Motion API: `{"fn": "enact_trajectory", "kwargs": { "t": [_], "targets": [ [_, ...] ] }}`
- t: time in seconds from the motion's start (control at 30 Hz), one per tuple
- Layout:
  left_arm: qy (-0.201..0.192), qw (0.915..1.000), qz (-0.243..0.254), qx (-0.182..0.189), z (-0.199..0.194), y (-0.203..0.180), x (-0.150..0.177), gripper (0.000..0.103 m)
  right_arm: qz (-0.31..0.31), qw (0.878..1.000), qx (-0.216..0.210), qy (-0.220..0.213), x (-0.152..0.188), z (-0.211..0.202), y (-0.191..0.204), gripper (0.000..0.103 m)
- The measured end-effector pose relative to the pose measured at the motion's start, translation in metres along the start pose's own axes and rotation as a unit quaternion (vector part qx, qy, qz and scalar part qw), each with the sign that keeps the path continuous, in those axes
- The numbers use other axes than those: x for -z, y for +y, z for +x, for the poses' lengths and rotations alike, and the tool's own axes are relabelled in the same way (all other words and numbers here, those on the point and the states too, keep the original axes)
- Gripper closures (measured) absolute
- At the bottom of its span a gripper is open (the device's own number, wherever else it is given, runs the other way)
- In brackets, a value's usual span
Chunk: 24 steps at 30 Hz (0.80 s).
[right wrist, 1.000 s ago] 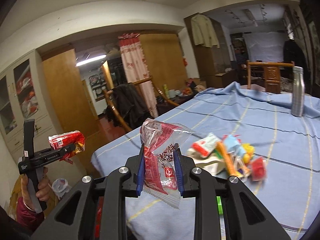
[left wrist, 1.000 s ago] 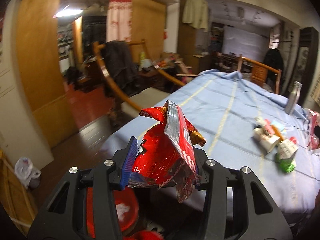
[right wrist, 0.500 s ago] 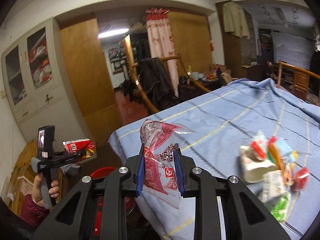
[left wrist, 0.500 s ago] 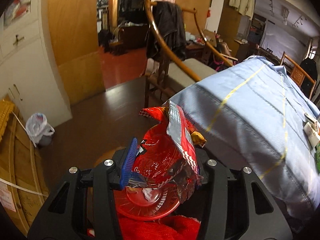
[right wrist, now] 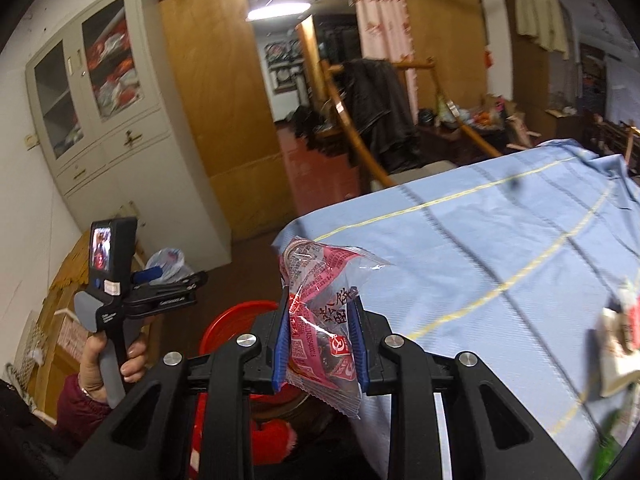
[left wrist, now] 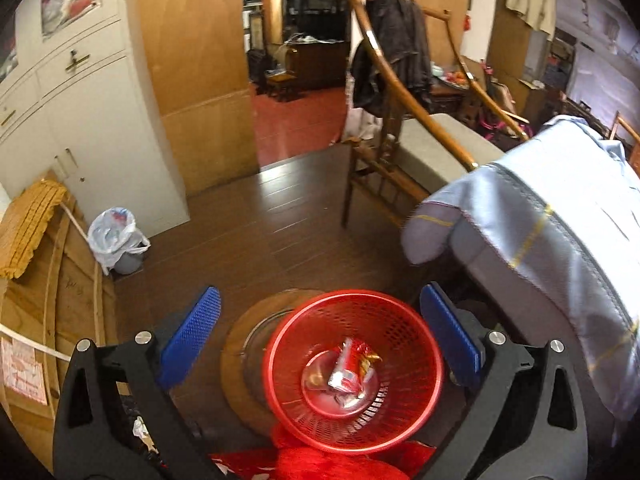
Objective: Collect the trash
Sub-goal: 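Carry the bag and wrapper to the red wastebasket and release both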
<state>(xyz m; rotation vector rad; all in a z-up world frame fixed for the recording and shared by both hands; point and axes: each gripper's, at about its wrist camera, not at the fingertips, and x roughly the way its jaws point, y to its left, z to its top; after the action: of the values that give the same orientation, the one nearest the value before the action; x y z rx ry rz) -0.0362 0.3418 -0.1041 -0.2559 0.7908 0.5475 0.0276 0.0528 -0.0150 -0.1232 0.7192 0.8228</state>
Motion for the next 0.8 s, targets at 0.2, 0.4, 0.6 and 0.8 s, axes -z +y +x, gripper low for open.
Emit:
{"fn": "enact_trajectory", "kwargs": {
  "t": [0.2,0.4,0.6,0.8],
  "targets": [
    [0.003,0.9995,-0.028,-0.013,0.010,0.025,-0.001,0.007,-0.025,0.997,-0.045,0.049,-0.004,0.048,0.035,0.075],
    [0.006,0.9981,-0.047,-0.039,0.020,0.048,-0.001,0.007,-0.050,0.991,-0.081,0.091,-0.008,0.094,0.071,0.074],
    [0.017,0.9956,-0.070,-0.060,0.035,0.071,-0.002,0.007,-0.060,0.982,-0.116,0.134,-0.008,0.137,0.100,0.069],
    [0.022,0.9932,-0.093,-0.065,0.038,0.090,-0.001,0.007,-0.075,0.973,-0.135,0.169,-0.006,0.176,0.124,0.042]
  ]
}}
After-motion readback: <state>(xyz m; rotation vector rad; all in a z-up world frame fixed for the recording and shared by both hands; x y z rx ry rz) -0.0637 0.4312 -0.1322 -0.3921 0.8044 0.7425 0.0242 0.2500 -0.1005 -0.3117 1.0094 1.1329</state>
